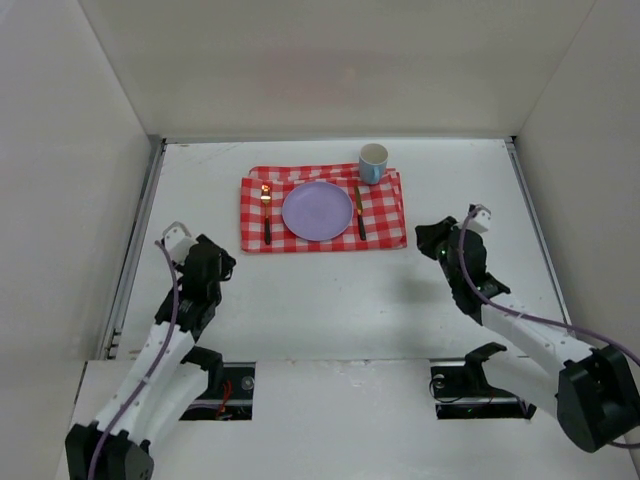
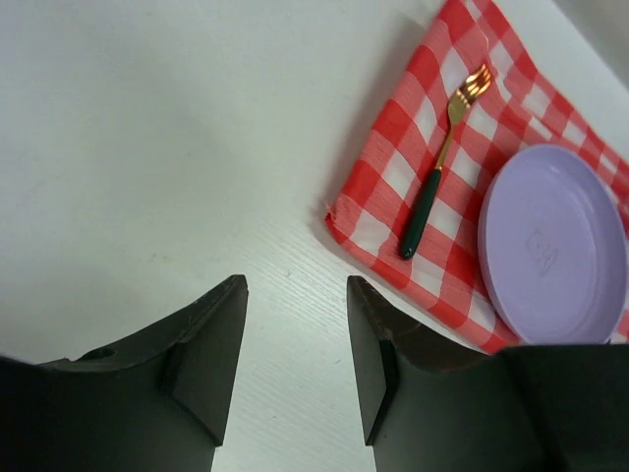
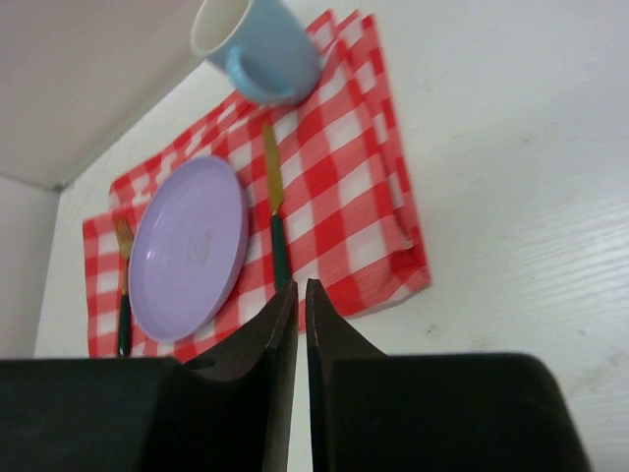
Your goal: Set the dinner table for one person
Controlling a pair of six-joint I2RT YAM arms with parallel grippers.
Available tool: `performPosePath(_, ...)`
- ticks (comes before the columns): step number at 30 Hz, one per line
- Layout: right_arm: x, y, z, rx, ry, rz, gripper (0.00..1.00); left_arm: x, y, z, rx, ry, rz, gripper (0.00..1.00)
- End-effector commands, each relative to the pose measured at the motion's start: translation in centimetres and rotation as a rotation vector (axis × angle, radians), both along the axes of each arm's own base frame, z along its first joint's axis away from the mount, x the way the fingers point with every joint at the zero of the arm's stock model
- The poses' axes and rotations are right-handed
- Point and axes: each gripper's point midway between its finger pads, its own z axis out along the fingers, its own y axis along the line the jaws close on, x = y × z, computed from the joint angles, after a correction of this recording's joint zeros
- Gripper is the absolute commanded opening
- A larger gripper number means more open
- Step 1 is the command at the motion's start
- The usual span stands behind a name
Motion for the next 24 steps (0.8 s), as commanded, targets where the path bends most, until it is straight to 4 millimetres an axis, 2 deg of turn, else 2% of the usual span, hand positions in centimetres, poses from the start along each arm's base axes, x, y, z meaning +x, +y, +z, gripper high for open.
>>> performPosePath(1, 0.4, -2.4, 1.8, 0.114, -0.073, -0.101, 0.12, -2.4, 1.7, -1.9, -0.065, 0.026, 0.099, 0.43)
performPosePath(4, 0.4, -3.2, 1.6, 0.152, -0.067, -0.115, 0.14, -3.1, 2.1, -3.2, -0.084, 0.043, 0.121, 0.45)
performPosePath(8, 0.7, -3.2, 1.0, 0.173, -0.065, -0.116, 0.41, -3.3, 2.1, -4.7, -0.097, 0.092, 0.131, 0.47)
performPosePath(10, 0.8, -3.0, 0.7, 0.182, -0.056, -0.109, 0.5, -3.4, 2.2, -5.2, -0.092, 0.114, 0.133, 0.48)
performPosePath(16, 1.0, -2.7, 0.1, 0.186, -0.037, -0.095, 0.53, -3.5, 2.5, -6.3, -0.094, 0.145, 0.145, 0.48)
performPosePath(24, 1.0, -2.8, 0.1, 0.2, -0.039, -0.092, 0.54, -3.0, 2.8, -5.7, -0.131, 0.113, 0.16, 0.47)
